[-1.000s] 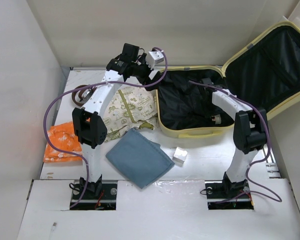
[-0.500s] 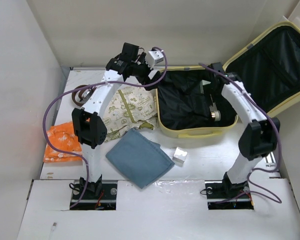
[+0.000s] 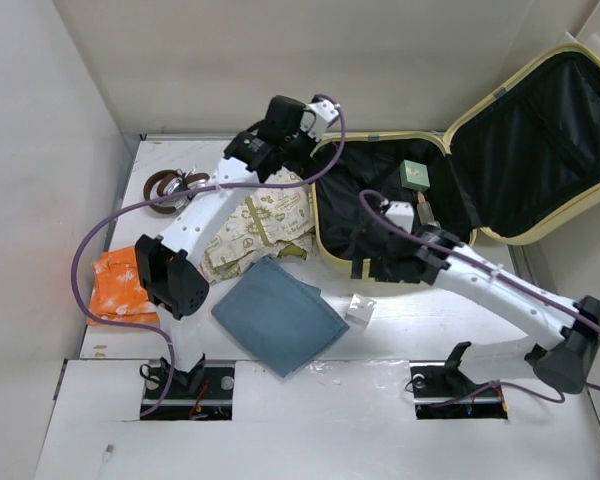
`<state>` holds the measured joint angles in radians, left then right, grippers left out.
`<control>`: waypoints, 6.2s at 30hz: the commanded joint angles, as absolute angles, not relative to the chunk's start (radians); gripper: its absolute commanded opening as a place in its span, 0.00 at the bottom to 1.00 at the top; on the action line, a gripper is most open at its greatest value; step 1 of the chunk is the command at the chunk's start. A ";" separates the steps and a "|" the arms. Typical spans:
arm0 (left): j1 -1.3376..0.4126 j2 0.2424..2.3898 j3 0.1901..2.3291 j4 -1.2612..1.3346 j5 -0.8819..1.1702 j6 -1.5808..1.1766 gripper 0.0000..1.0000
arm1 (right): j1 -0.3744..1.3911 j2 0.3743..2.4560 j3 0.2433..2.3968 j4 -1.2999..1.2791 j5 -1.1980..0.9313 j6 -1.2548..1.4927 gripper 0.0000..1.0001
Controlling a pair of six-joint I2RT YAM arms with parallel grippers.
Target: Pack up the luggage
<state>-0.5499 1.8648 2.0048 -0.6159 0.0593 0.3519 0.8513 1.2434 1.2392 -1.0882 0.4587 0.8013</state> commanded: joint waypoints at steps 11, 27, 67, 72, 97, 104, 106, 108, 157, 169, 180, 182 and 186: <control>-0.621 1.784 1.895 -0.545 -0.212 0.103 1.00 | 1.057 1.419 1.005 -0.867 0.394 1.310 1.00; -0.663 1.689 1.816 -0.526 -0.163 0.112 1.00 | 1.057 1.526 0.910 -0.819 0.454 1.374 0.96; -0.532 1.795 2.042 -0.563 -0.290 0.213 1.00 | 0.453 1.661 1.724 -0.655 0.048 -0.101 0.04; -0.451 1.850 1.987 -0.572 -0.252 0.213 1.00 | 0.304 2.044 2.074 -0.641 0.057 -0.186 0.04; -0.152 1.893 1.801 -0.528 -0.092 0.193 1.00 | 0.198 2.381 2.128 -0.571 -0.098 -0.200 0.19; -0.098 1.884 1.782 -0.526 -0.097 0.189 1.00 | 0.200 2.404 2.151 -0.558 -0.118 -0.153 0.61; -0.078 1.884 1.793 -0.535 -0.086 0.179 1.00 | 0.199 2.404 2.151 -0.567 -0.118 -0.143 0.78; -0.048 1.884 1.804 -0.535 -0.109 0.179 1.00 | 0.199 2.381 2.151 -0.580 -0.088 -0.143 0.86; 0.275 2.007 1.894 -0.399 0.068 -0.012 0.87 | 0.416 1.922 1.979 -0.801 0.095 -0.141 0.97; 0.383 2.055 1.845 -0.448 0.081 -0.002 0.90 | 0.425 1.922 1.970 -0.828 0.106 -0.190 0.97; 0.383 2.137 1.819 -0.474 0.205 0.064 0.72 | 0.445 1.962 1.983 -0.839 0.103 -0.199 0.96; 0.383 2.170 1.819 -0.474 0.206 0.064 0.70 | 0.445 1.962 1.994 -0.850 0.115 -0.199 0.96; 0.383 2.203 1.819 -0.463 0.170 0.064 0.62 | 0.445 1.962 2.005 -0.859 0.115 -0.199 0.96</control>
<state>0.3813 2.1803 1.8191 -0.4679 0.1658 0.0525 0.4343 1.9591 1.9499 -0.8505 0.0982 -0.1886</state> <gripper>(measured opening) 0.634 0.964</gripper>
